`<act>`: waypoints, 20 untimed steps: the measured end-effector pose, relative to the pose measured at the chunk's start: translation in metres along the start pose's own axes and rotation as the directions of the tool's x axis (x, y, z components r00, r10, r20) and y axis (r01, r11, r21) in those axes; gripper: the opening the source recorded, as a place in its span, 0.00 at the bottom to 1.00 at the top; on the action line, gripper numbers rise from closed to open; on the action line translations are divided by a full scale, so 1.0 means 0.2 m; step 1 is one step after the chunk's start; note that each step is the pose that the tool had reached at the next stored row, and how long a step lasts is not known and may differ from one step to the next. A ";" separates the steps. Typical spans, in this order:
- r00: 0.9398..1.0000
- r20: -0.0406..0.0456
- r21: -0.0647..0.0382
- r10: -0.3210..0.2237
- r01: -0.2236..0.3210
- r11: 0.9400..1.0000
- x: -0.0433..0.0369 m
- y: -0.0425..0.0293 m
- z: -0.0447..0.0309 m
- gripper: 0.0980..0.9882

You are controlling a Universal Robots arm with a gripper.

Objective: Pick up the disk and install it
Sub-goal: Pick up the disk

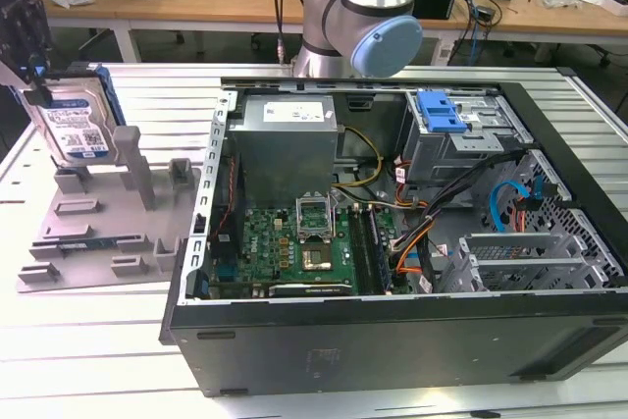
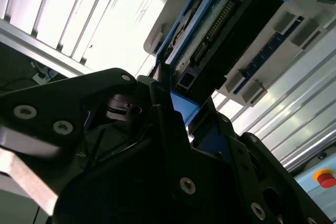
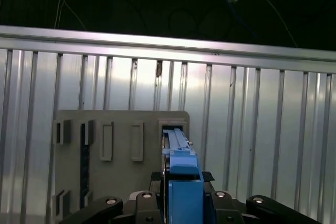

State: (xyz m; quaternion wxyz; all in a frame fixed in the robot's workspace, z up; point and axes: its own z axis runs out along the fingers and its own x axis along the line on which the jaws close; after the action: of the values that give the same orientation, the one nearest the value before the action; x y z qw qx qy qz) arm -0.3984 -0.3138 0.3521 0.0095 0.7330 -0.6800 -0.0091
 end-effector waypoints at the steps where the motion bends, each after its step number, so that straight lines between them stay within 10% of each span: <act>1: 1.000 0.000 0.000 0.000 0.000 1.000 0.000 0.001 -0.027 0.30; 20: 1.000 0.000 0.000 0.000 0.000 1.000 0.001 0.000 -0.417 0.30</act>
State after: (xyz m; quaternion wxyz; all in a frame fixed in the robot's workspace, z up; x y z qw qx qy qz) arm -0.3961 -0.3138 0.4354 0.0095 0.7330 -0.6801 -0.0091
